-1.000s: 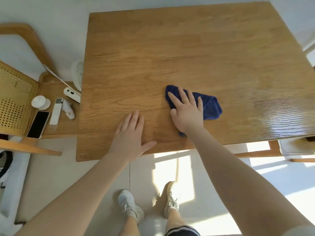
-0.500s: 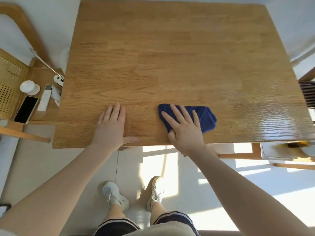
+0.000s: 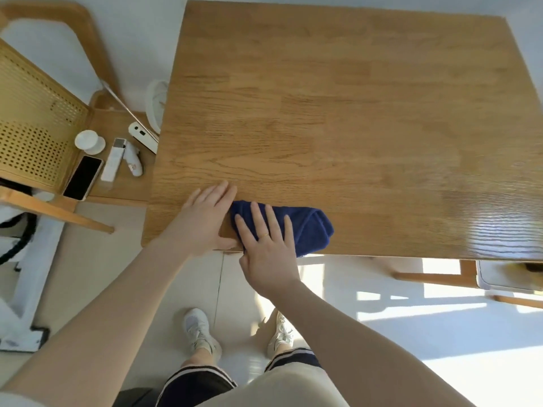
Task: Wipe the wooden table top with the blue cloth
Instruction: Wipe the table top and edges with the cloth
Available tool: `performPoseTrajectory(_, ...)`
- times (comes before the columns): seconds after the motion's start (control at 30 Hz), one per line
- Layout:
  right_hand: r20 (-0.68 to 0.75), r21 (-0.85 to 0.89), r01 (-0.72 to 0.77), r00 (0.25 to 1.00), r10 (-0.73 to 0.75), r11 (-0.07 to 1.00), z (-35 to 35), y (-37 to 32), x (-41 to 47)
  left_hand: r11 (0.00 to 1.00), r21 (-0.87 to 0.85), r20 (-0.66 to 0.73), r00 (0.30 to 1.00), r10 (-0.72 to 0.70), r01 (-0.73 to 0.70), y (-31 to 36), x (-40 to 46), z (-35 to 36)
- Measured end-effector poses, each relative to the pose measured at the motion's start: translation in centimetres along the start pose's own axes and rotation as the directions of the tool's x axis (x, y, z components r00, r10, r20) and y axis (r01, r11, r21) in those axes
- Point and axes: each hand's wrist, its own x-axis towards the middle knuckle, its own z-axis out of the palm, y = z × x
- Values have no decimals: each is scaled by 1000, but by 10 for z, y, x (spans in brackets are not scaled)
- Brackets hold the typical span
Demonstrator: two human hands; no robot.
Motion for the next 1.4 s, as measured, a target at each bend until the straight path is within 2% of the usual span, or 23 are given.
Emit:
performPoseTrajectory(0.1, 7, -1, 25, 1000, -25, 1000, 6, -26, 9, 996, -82, -28, 998, -49, 47, -46, -13, 5)
performPoseTrajectory(0.27, -10, 4, 117, 993, -117, 993, 21, -97, 45, 974, -224, -148, 989, 5, -39, -121, -26, 5)
performPoseTrajectory(0.37, 5, -20, 318, 948, -318, 948, 29, -147, 70, 950, -300, -234, 972, 14, -86, -168, -32, -7)
performPoseTrajectory(0.43, 21, 58, 427, 903, -429, 902, 30, -169, 88, 941, -322, -277, 961, 11, -103, -197, -37, -16)
performPoseTrajectory(0.47, 5, 159, 387, 920, -393, 908, 22, -177, 97, 934, -340, -289, 957, 6, -109, -209, -38, -21)
performPoseTrajectory(0.53, -98, 430, 165, 986, -136, 887, -1, -185, 113, 913, -385, -299, 954, 14, -134, -227, -36, -31)
performPoseTrajectory(0.57, -146, 556, 50, 988, 39, 829, -16, -182, 120, 903, -401, -301, 953, 26, -151, -234, -33, -36)
performPoseTrajectory(0.63, -207, 708, -62, 934, 292, 703, -48, -170, 129, 895, -405, -314, 948, 54, -185, -241, -23, -46)
performPoseTrajectory(0.7, -186, 783, -121, 891, 414, 611, -69, -152, 136, 894, -400, -318, 945, 72, -203, -242, -9, -56)
performPoseTrajectory(0.8, -116, 821, -171, 884, 454, 544, -82, -131, 149, 897, -393, -285, 954, 91, -203, -242, 16, -75)
performPoseTrajectory(0.9, -105, 790, -187, 897, 429, 584, -83, -121, 172, 907, -375, -280, 956, 87, -192, -251, 41, -97)
performPoseTrajectory(1.07, -159, 793, -162, 875, 457, 587, -97, -120, 248, 874, -467, -274, 962, 1, -134, -282, 72, -129)
performPoseTrajectory(1.17, -266, 717, -108, 870, 414, 688, -114, -117, 307, 880, -462, -253, 967, -10, -112, -311, 106, -142)
performPoseTrajectory(1.23, -359, 582, -33, 886, 294, 812, -116, -111, 352, 891, -435, -271, 962, 10, -132, -328, 142, -156)
performPoseTrajectory(1.3, -407, 364, 19, 903, 141, 931, -109, -105, 398, 896, -411, -304, 952, 37, -166, -339, 182, -177)
performPoseTrajectory(1.37, -406, 70, 17, 914, 13, 997, -93, -96, 443, 895, -392, -312, 946, 88, -212, -348, 220, -197)
performPoseTrajectory(1.4, -371, -67, 6, 928, -31, 998, -85, -89, 465, 897, -379, -310, 944, 109, -229, -353, 236, -205)
